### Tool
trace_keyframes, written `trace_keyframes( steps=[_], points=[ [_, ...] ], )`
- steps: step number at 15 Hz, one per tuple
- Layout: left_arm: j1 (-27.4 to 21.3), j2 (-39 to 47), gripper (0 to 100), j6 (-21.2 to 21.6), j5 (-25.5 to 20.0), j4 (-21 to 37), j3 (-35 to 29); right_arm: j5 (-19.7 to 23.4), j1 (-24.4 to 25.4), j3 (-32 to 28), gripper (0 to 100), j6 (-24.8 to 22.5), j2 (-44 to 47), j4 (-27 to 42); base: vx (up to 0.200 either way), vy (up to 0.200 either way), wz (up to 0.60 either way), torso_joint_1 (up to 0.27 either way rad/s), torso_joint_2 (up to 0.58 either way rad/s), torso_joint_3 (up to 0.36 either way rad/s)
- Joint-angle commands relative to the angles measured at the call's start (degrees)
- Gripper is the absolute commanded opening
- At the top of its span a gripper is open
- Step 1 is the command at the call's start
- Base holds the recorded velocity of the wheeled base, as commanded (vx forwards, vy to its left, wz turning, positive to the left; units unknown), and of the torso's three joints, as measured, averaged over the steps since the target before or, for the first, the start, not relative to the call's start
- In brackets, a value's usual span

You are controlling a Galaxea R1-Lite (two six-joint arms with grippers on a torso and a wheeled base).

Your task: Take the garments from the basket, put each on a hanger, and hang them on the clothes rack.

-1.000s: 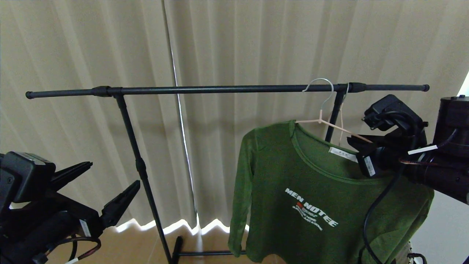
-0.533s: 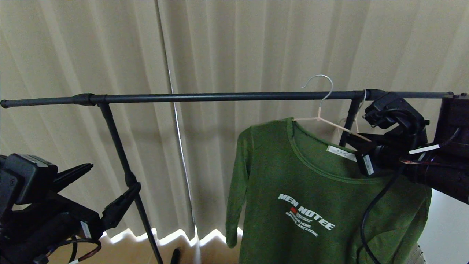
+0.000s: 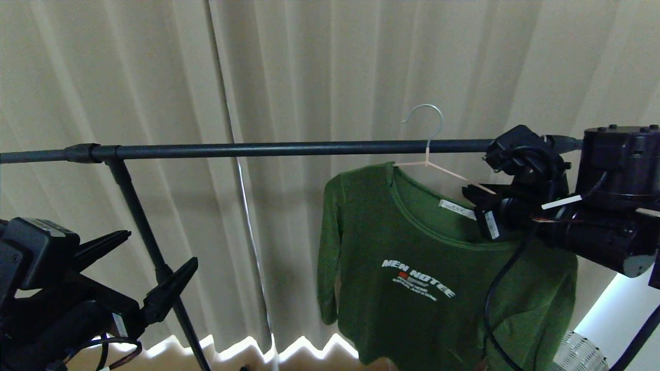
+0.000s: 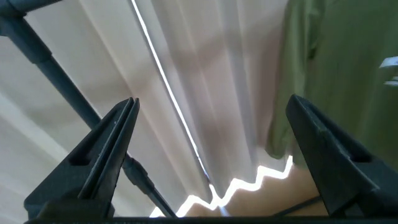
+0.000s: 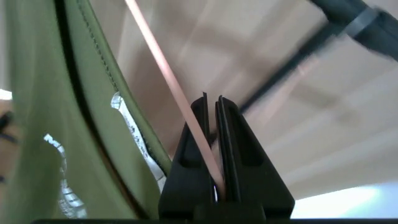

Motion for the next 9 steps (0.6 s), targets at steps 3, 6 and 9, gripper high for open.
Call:
trace_keyframes(
  steps=[3, 6, 9],
  points=[
    [0.0, 0.0, 100, 0.0, 0.0, 0.0, -0.1, -0.1, 2.2, -6.9, 0, 1.1, 8.7, 0.0, 0.000, 0.000, 0.00, 0.000, 0.00, 0.000],
    [0.0, 0.0, 100, 0.0, 0.0, 0.0, -0.1, -0.1, 2.2, -10.5, 0, 1.5, 13.0, 0.0, 0.000, 0.000, 0.00, 0.000, 0.00, 0.000],
    [0.0, 0.0, 100, 0.0, 0.0, 0.0, 0.0, -0.2, 2.4, -12.0, 0, 3.0, 14.9, 0.2, 0.000, 0.000, 0.00, 0.000, 0.00, 0.000]
  ],
)
